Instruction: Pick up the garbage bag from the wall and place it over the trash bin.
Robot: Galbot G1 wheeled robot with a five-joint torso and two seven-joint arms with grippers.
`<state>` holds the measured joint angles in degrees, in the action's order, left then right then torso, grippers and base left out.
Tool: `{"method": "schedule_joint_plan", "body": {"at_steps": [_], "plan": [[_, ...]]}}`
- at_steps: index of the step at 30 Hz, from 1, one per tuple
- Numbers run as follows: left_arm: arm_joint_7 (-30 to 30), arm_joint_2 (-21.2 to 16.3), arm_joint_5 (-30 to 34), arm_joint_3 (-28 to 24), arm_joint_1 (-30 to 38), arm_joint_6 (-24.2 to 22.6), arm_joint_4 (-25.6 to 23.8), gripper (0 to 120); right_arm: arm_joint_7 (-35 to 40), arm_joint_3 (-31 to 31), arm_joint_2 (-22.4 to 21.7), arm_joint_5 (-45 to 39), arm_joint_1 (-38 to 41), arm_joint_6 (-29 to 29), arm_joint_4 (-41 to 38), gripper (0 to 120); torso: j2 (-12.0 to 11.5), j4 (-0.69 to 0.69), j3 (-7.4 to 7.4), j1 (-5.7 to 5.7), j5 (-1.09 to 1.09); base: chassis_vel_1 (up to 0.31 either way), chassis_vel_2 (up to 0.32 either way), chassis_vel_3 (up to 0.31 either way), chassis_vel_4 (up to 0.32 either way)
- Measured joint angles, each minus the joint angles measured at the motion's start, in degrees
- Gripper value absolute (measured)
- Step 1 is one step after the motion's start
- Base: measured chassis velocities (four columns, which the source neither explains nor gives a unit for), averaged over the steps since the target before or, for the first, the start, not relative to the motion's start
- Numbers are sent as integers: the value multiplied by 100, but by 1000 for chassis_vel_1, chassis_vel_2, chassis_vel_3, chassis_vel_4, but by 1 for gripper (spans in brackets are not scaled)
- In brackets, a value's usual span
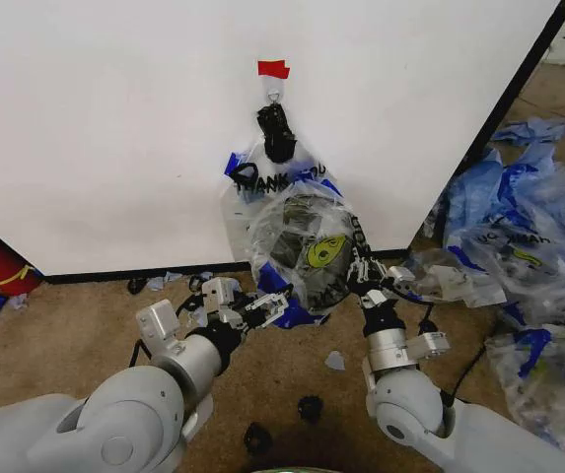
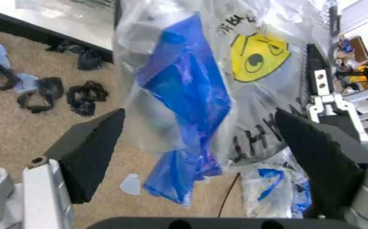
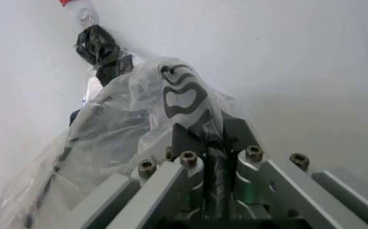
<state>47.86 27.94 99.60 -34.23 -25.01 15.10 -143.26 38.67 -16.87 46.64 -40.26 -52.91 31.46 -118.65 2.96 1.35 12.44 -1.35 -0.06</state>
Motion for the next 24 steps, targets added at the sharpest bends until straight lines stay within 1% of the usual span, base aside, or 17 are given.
{"method": "schedule_joint_plan", "body": {"at_steps": [4, 5, 7, 10, 12, 13, 16, 18, 19, 20, 21, 22, 24], "plan": [[0, 134, 16, -5, -12, 18, 0, 74, 14, -1, 9, 16, -1, -8, 11, 1, 0, 0, 0, 0, 0, 0, 0, 0, 0], [0, 134, 16, -5, -12, 18, 0, 74, 14, -1, 9, 16, -1, -8, 11, 1, 0, 0, 0, 0, 0, 0, 0, 0, 0], [0, 180, 16, -12, -14, 19, 0, 68, 18, -1, 9, 19, -2, -10, 11, 1, 0, 0, 0, 0, 0, 0, 0, 0, 0], [-2, 262, 14, -24, -19, 27, 0, 53, 30, 2, -1, 26, -20, -12, 11, 1, 0, 0, 0, 0, 0, 0, 0, 0, 0], [-2, 270, 11, -25, -24, 29, 0, 52, 32, 4, -5, 26, -23, -12, 8, 1, 0, 0, 0, 0, 0, 0, 0, 0, 0], [-6, 285, 2, -29, -42, 31, 5, 45, 38, 11, -16, 30, -30, -14, 2, 1, 0, 0, 0, 0, 0, 0, 0, 0, 0], [-12, 301, -20, -37, -79, 33, 33, 34, 51, 19, -20, 39, -38, -15, -8, 1, 0, 0, 0, 0, -1, 0, 0, 0, 0], [-16, 311, -31, -41, -96, 37, 49, 25, 55, 21, -21, 44, -41, -16, -13, 1, 0, 0, 0, 0, -1, 0, 0, 0, 0], [-16, 311, -31, -41, -96, 37, 49, 25, 55, 21, -21, 44, -41, -16, -13, 1, 0, 0, 0, 0, -1, 0, 0, 0, 0], [-17, 313, -33, -43, -99, 39, 52, 20, 56, 22, -20, 46, -42, -16, -15, 1, 0, 0, 0, 0, -1, 0, 0, 0, 0], [-17, 313, -33, -43, -99, 39, 52, 20, 56, 22, -20, 46, -42, -16, -15, 1, 0, 0, 0, 0, -1, 0, 0, 0, 0], [-18, 321, -34, -45, -105, 45, 59, 11, 61, 24, -17, 47, -42, -16, -29, 1, 0, 0, 0, 0, 0, 0, 0, 0, 0], [-18, 324, -35, -46, -114, 52, 74, 4, 70, 28, -16, 47, -42, -16, -47, 1, 0, 0, 0, 0, -1, 0, 0, 0, 0]]}}
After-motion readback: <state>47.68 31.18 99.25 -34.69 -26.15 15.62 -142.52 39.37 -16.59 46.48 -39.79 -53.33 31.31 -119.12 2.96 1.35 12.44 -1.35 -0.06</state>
